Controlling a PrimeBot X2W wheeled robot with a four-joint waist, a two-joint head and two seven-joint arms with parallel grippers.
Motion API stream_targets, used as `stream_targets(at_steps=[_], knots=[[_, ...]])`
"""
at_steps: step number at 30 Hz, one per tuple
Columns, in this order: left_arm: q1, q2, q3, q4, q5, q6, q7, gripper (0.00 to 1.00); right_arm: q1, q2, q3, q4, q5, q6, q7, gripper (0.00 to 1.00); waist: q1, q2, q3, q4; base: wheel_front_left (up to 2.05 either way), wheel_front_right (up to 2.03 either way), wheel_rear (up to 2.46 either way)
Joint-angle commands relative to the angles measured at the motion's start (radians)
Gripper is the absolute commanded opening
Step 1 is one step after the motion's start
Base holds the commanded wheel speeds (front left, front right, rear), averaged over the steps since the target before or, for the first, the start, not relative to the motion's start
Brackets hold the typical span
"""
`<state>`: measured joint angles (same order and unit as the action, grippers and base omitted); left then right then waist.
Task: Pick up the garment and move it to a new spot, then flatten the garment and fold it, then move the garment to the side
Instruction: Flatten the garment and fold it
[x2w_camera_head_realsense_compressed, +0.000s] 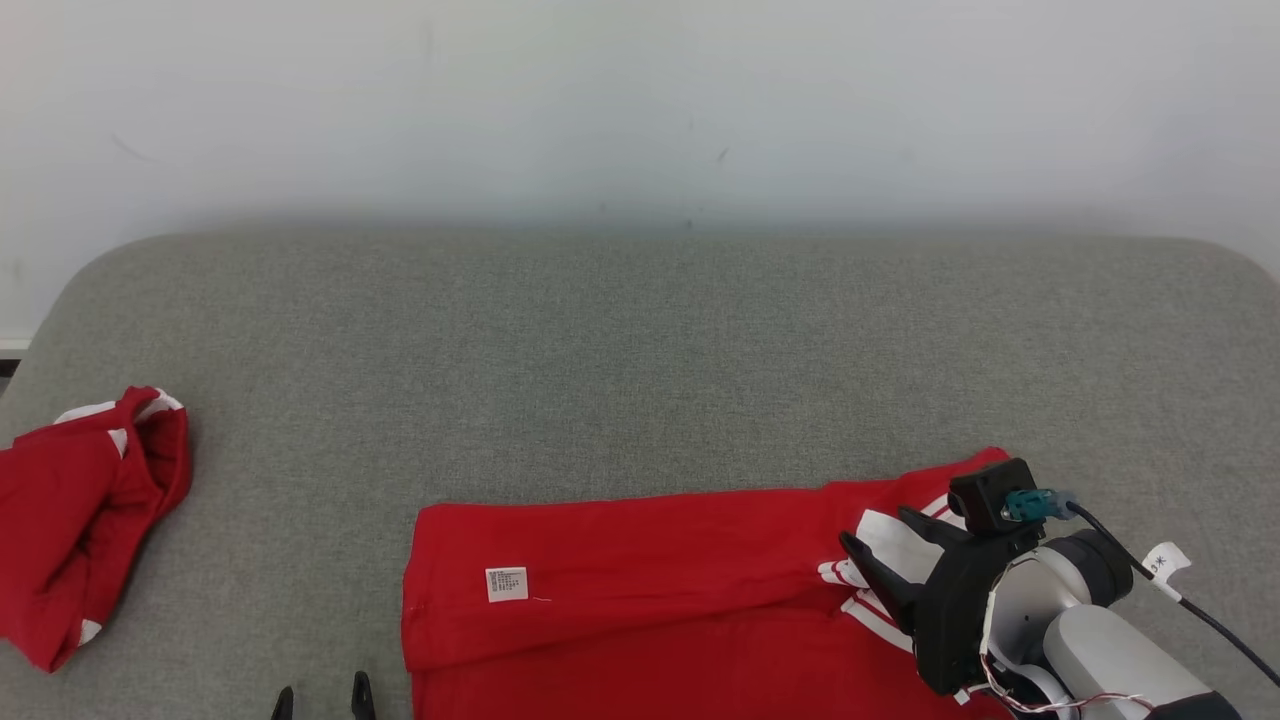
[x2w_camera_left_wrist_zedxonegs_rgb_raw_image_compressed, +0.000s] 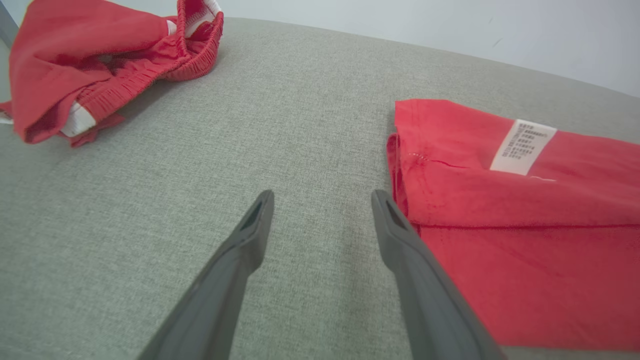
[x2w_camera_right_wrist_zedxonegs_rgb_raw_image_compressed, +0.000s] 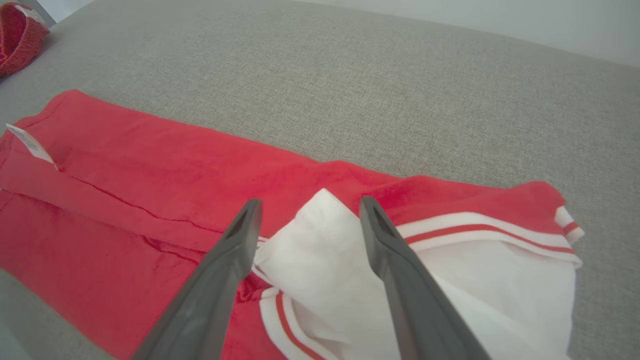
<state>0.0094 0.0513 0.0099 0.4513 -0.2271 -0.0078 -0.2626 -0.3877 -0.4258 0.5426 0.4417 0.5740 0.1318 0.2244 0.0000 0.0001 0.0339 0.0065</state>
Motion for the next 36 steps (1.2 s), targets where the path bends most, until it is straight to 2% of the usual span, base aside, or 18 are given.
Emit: stream_targets(at_steps=[1,7,16,24,25,26,27,28,29,36], knots=[[-0.016,-0.001,0.003,-0.003,-0.002,0.003,-0.003,1.00,-0.013,-0.011,0.011,-0.008,0.009,-0.002,0.021,1.00,0.0000,-0.0001,0.008,-0.001,0.00,0.00,0.00],[-0.033,-0.001,-0.003,-0.003,0.007,-0.001,-0.003,1.00,-0.043,-0.033,0.041,-0.038,0.041,-0.002,0.103,1.00,0.0000,-0.0001,0.023,0.003,0.00,0.00,0.00],[-0.052,-0.001,-0.004,0.007,0.006,-0.003,-0.003,1.00,-0.138,-0.141,0.105,-0.116,0.111,-0.002,0.274,1.00,0.0000,-0.0001,0.047,0.008,0.00,0.00,0.00],[-0.068,-0.001,-0.019,0.012,-0.010,0.001,-0.003,1.00,-0.165,-0.182,0.161,-0.133,0.178,-0.002,0.366,1.00,0.0000,-0.0001,0.066,0.025,0.00,0.00,0.00],[-0.068,-0.001,-0.020,0.012,-0.011,0.001,-0.003,1.00,-0.165,-0.186,0.168,-0.135,0.182,-0.002,0.372,0.96,0.0000,-0.0001,0.068,0.027,0.00,0.00,0.00],[-0.069,-0.001,-0.019,0.012,-0.012,0.002,-0.003,1.00,-0.164,-0.187,0.172,-0.136,0.189,-0.002,0.375,0.84,0.0000,-0.0001,0.070,0.028,0.00,0.00,0.00],[-0.069,-0.001,-0.018,0.011,-0.012,0.002,-0.003,1.00,-0.165,-0.190,0.176,-0.141,0.192,-0.002,0.374,0.43,0.0000,-0.0001,0.071,0.029,0.00,0.00,0.00],[-0.070,-0.001,-0.018,0.010,-0.012,0.003,-0.003,1.00,-0.167,-0.194,0.179,-0.143,0.192,-0.002,0.369,0.12,0.0000,-0.0001,0.072,0.029,0.00,0.00,0.00],[-0.070,-0.001,-0.018,0.009,-0.013,0.003,-0.003,1.00,-0.165,-0.197,0.181,-0.145,0.197,-0.002,0.366,0.00,0.0000,-0.0001,0.072,0.029,0.00,0.00,0.00],[-0.053,-0.001,-0.010,0.008,-0.019,0.000,-0.003,1.00,-0.146,-0.199,0.160,-0.162,0.204,-0.002,0.306,0.00,0.0000,-0.0001,0.054,0.011,0.00,0.00,0.00]])
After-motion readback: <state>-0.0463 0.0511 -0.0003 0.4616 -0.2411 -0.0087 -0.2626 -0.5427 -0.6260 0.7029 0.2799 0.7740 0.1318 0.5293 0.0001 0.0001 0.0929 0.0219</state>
